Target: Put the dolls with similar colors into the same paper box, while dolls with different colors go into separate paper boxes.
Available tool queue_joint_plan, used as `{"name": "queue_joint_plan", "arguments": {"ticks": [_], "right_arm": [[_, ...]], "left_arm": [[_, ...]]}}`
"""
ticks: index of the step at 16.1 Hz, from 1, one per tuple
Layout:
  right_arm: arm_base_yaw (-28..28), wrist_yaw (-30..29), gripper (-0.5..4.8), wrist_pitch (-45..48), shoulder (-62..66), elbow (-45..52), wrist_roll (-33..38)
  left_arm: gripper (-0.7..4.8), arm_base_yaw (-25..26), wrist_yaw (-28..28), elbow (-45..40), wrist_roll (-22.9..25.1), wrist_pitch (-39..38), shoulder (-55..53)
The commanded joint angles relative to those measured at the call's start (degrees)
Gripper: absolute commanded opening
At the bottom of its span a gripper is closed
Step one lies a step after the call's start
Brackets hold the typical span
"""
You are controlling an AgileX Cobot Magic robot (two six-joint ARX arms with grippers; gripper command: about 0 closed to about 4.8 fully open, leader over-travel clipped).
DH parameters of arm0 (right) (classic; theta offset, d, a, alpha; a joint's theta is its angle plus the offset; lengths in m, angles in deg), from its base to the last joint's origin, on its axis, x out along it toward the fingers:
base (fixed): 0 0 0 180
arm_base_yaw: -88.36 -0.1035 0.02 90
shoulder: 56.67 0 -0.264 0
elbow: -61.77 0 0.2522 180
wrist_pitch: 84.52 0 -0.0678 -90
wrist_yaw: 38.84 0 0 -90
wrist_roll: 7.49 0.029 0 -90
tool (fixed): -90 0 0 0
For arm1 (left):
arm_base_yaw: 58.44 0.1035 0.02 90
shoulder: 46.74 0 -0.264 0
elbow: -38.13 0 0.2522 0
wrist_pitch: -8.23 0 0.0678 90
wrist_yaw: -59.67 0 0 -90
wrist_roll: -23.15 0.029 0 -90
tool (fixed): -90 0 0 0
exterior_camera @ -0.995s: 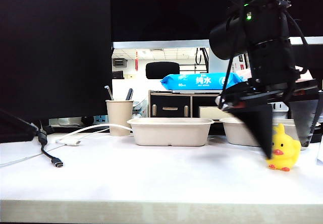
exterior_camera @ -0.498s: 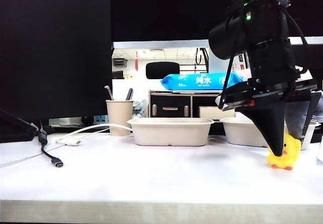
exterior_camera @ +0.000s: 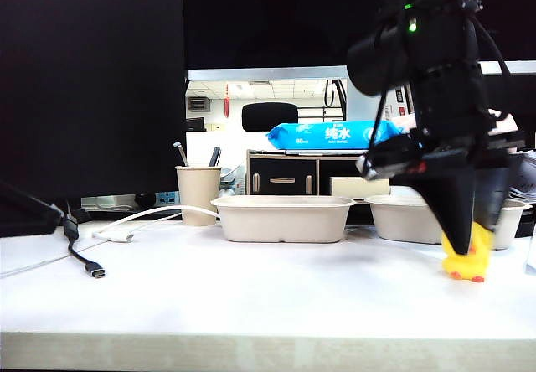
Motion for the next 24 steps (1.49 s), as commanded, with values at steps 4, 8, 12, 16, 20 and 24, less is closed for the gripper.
{"name": "queue_joint_plan", "arguments": {"ticks": [4,8,12,16,20,24], "right_arm": [[-0.07,-0.31,1.07,1.25,0.13,-0.04,0.11],[-0.07,-0.37,1.07,1.36,-1.14,-0.15,0.15],[-0.07,-3.54,1.07,1.62,-2.25,-6.51,0.15],[-0.07,-9.57,1.08,5.11,-1.95,-14.8,0.11],[-0.07,-15.19,1.25,12.68,0.46,-20.09,-0.33],[-0.07,-15.72,1.33,14.25,9.38,-25.86,-1.18]], "left_arm": [[-0.05,0.09,0.02,0.04,0.07,0.79,0.0],[-0.05,2.56,0.22,0.04,0.07,0.76,0.13],[-0.05,8.81,0.02,0.04,0.07,0.79,3.39],[-0.05,15.06,0.02,0.04,0.07,0.83,7.23],[-0.05,22.95,0.02,0.04,0.07,0.83,7.89],[-0.05,28.57,0.02,0.04,0.04,0.74,9.31]]}}
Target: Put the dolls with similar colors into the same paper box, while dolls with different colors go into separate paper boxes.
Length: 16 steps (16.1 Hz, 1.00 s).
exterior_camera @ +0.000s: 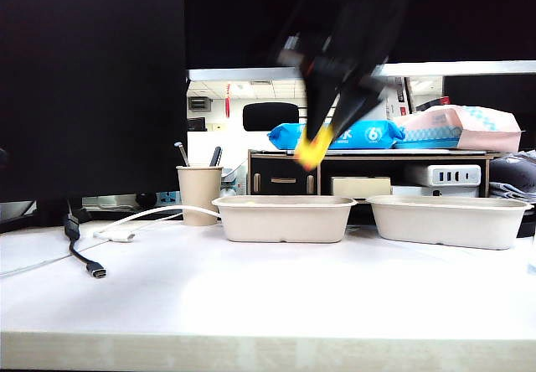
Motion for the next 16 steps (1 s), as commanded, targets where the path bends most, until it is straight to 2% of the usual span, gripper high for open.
{"name": "queue_joint_plan", "arguments": {"ticks": [1,5,6,9,10,14,15,16], "right_arm": [[-0.04,-0.17,1.4,2.03,7.39,-5.01,-0.44],[-0.07,-0.13,1.41,4.68,13.4,-8.85,-0.55],[-0.07,-0.07,1.65,5.49,13.84,-8.85,-0.55],[-0.07,0.0,2.89,6.64,13.97,-8.87,-0.55],[-0.07,-0.02,3.11,6.84,13.97,-8.96,-0.55],[-0.07,-0.48,3.14,4.92,12.52,-8.96,-0.46],[-0.07,-0.48,2.91,4.17,11.1,-8.98,-0.39],[-0.07,-0.55,2.37,3.61,9.64,-8.96,-0.33]], "left_arm": [[-0.05,4.92,0.04,0.04,0.04,0.79,1.88],[-0.05,11.37,-0.15,0.04,0.07,0.79,2.99],[-0.05,11.45,-0.13,0.04,0.07,0.79,3.06],[-0.05,11.45,-0.07,0.04,0.07,0.79,3.06],[-0.05,11.45,-0.07,0.04,0.07,0.76,3.26],[-0.05,11.43,0.02,0.04,0.07,1.05,6.1],[-0.05,11.43,0.02,0.04,0.07,0.76,6.1],[-0.05,11.43,0.04,0.04,0.07,0.76,6.08]]}}
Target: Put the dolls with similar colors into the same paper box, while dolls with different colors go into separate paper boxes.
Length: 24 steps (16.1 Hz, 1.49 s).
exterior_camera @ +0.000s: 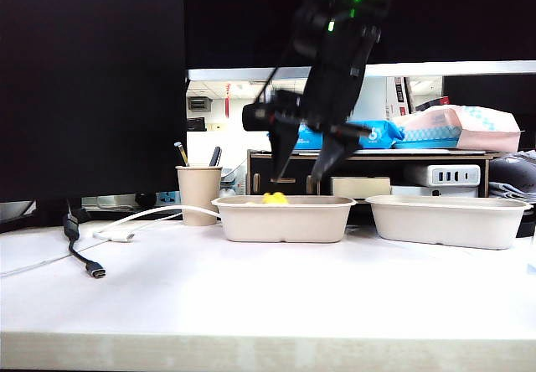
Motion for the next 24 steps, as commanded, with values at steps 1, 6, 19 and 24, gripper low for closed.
{"name": "queue_joint_plan", "arguments": {"ticks": [1,6,19,24], "right_arm": [[-0.07,-1.2,1.74,-1.18,-4.17,-0.28,0.02],[-1.88,0.55,-0.06,-9.94,-12.83,-0.09,-0.46],[-26.14,23.21,-0.06,-8.17,-35.34,-0.09,-1.09],[-26.36,23.28,-0.05,-7.96,-37.31,-0.09,-1.09]], "left_arm": [[-0.05,0.07,0.24,0.02,0.09,0.35,0.0],[-0.05,1.18,0.28,0.04,0.09,0.33,-0.02],[-0.05,13.75,0.26,0.02,0.09,0.35,-0.02],[-0.05,13.7,0.26,0.02,0.09,0.35,0.0]]}}
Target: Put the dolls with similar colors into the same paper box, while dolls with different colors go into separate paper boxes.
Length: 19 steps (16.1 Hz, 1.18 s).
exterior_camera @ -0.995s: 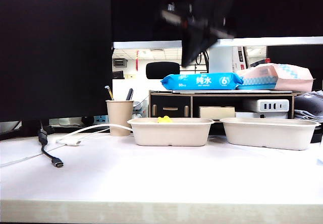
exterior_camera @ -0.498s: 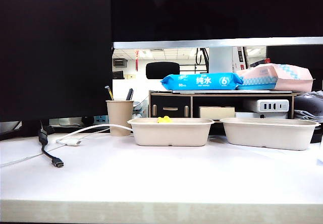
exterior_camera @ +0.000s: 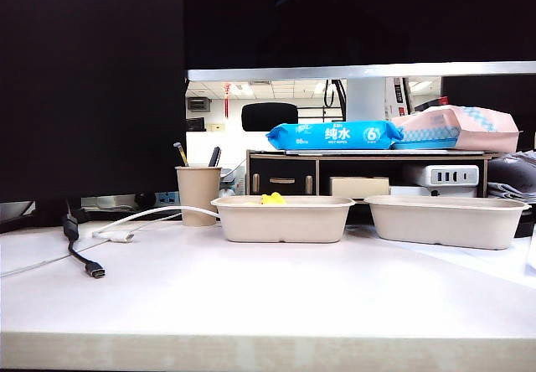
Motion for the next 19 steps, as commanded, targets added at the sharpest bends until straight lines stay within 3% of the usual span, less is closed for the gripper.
{"name": "queue_joint_plan", "arguments": {"ticks": [1,8,11,13,19], "right_arm": [[-0.07,0.09,-0.05,0.7,0.26,-0.11,0.0],[-0.07,0.17,-0.04,0.79,0.9,-0.11,0.0],[0.7,8.79,0.03,1.11,0.81,-0.11,-9.97],[1.36,19.23,0.03,0.46,-1.31,-0.11,-13.09],[3.41,19.39,0.03,-0.44,-16.2,-0.04,-11.26]], "left_arm": [[-0.05,0.09,0.0,0.04,0.07,0.39,0.0],[-0.05,0.09,0.0,0.04,0.07,0.39,0.0],[-0.05,0.07,0.0,0.04,0.07,0.39,0.0],[-0.05,0.09,0.0,0.04,0.07,0.39,0.0],[-0.05,0.09,0.0,0.04,0.07,0.39,-0.02]]}}
